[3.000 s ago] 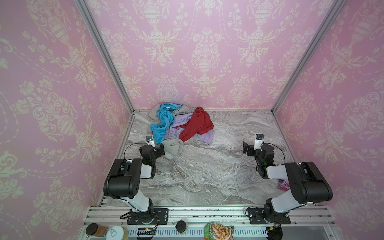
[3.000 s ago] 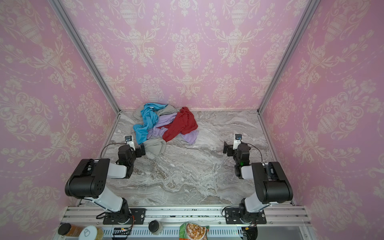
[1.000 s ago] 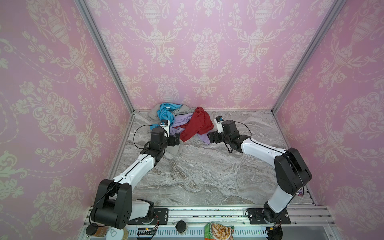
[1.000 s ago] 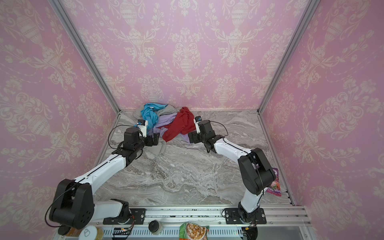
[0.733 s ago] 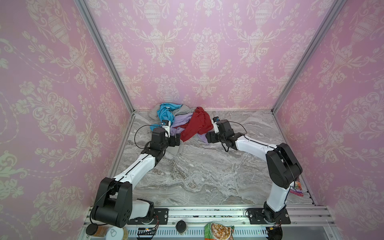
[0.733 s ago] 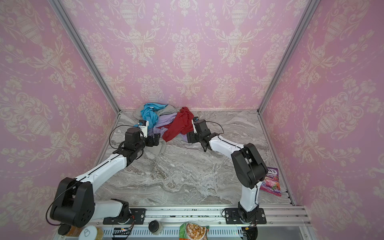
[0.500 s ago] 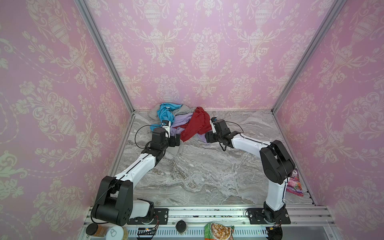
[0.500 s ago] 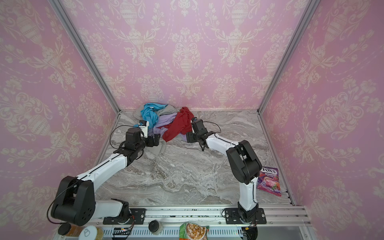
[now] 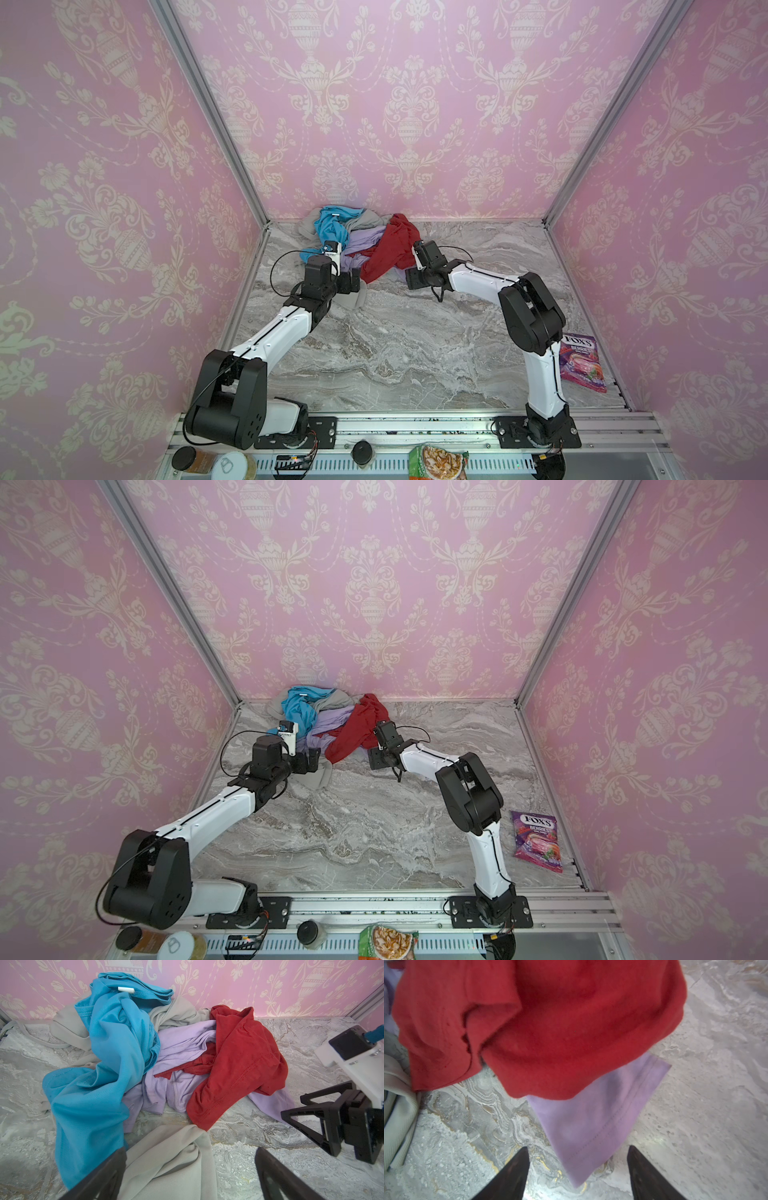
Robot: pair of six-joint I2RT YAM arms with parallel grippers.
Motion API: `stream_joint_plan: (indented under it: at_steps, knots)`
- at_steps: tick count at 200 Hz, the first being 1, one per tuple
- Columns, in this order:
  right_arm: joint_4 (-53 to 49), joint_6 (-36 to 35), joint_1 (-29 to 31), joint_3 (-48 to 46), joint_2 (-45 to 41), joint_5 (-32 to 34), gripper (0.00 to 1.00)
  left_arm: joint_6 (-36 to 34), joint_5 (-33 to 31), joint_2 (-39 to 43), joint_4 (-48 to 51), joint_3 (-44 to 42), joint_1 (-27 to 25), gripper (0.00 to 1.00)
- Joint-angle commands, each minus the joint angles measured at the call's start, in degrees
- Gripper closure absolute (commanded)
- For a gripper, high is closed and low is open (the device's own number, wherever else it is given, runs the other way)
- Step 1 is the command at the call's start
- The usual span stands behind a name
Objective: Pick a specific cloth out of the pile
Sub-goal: 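Reach both grippers forward toward the cloth pile, then grasp the lavender cloth with the right gripper and lift it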
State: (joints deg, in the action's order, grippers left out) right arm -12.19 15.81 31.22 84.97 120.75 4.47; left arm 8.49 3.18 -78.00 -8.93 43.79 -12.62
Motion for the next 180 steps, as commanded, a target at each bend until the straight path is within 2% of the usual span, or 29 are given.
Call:
stream_joint_plan:
  at_steps: [1,36,64,87,109,131,149,180]
  knots:
    - [-2.4,1.3,0.5,2.4,2.0,0.7,0.29,0.0,-1.1,-1.0,0.6,1.0,-0.4,0.02]
    - [-3.0,1.5,0.5,3.9,3.8,1.5,0.35,0.3,-1.2,-1.3,0.6,0.9,-0.6,0.02]
    - [-4.2,1.9,0.5,5.7,5.6,1.3,0.44,0.3,-1.0,-2.0,0.6,1.0,-0.6,0.02]
    - [-4.6,1.9,0.5,6.2,6.5,0.7,0.58,0.3,-1.0,-2.1,0.5,1.1,-0.6,0.02]
    - [-5.0,1.9,0.4,6.4,6.7,0.4,0.77,0.3,-1.1,-2.3,0.4,0.9,-0.7,0.02]
    - [-5.5,1.8,0.3,6.7,6.6,-0.4,0.84,0.3,-1.1,-2.3,0.4,1.0,-0.7,0.02]
    - [-6.0,1.6,0.3,7.0,6.2,-0.8,1.00,0.3,-1.3,-2.3,0.4,1.0,-0.8,0.02]
    - [-6.8,0.6,0.3,7.1,2.5,-0.3,1.00,0.5,-1.4,-2.4,0.5,0.9,-0.9,0.02]
